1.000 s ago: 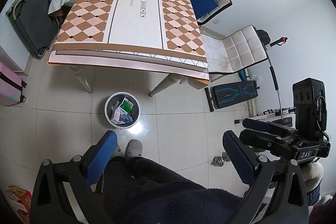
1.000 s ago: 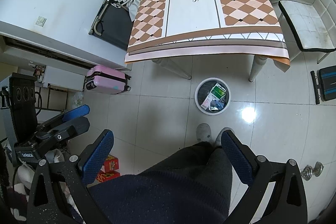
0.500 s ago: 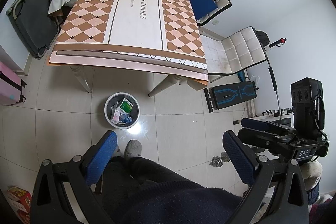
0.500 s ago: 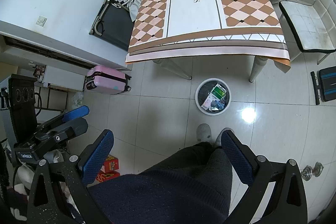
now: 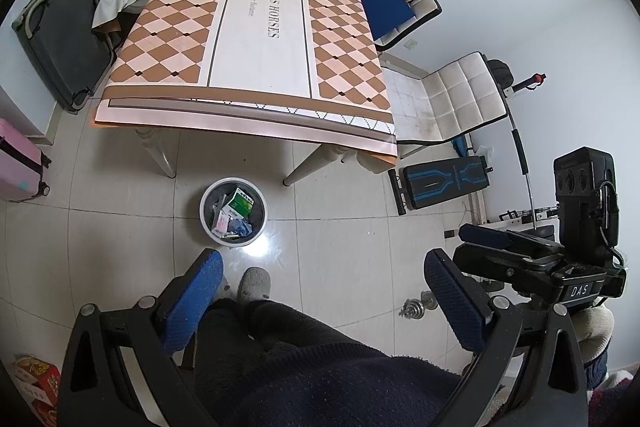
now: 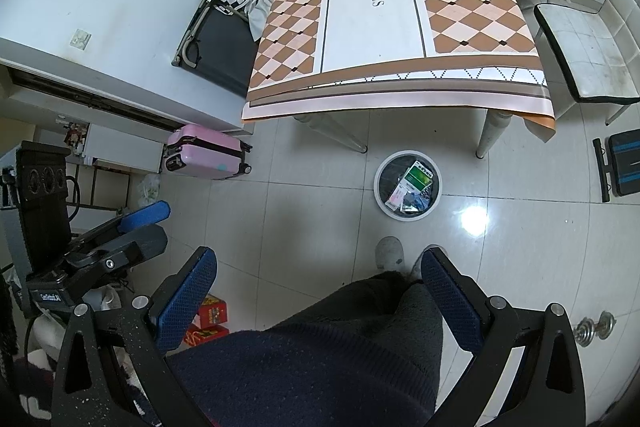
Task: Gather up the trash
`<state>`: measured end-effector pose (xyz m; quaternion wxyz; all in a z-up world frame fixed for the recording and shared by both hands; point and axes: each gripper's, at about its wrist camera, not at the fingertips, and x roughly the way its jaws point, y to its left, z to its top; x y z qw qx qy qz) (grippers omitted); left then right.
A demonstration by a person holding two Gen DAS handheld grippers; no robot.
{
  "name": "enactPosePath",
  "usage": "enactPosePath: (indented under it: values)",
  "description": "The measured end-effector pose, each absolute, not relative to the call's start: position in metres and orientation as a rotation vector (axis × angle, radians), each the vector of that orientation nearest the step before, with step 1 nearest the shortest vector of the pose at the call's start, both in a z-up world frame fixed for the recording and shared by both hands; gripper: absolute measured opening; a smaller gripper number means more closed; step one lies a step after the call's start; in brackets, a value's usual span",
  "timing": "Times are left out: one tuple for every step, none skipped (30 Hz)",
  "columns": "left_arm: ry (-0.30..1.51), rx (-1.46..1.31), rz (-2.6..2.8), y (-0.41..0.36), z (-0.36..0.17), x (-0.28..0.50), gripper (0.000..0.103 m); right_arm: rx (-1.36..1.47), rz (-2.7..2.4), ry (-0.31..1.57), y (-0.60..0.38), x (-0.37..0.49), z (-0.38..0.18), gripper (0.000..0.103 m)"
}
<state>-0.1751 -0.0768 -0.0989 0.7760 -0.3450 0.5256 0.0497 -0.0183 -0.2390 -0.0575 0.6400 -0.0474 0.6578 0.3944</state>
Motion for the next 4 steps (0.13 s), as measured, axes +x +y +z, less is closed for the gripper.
enactPosePath:
  values:
    - [1.137, -0.746, 0.107, -0.0767, -0.0990, -0.1751, 0.103, -0.109, 0.901, 1.501, -0.2391, -0.0183, -0.0578, 0.103]
    - [1.136, -0.746, 0.107, -0.0771, -0.0981, -0.1751, 0.103, -0.109, 0.901, 1.502, -0.2390, -0.0183, -0.0579, 0.103]
    - [1.133, -0.751, 0.109, -0.0773, -0.0986, -0.1747, 0.103, -0.109, 0.902, 1.502, -0.2388, -0.0182, -0.0576, 0.103]
    - [1.132, -0.753, 0.110, -0.0772, -0.0982, -0.1742, 0.103, -0.109, 0.902, 1.502, -0.2376, -0.0173, -0.0570, 0.103]
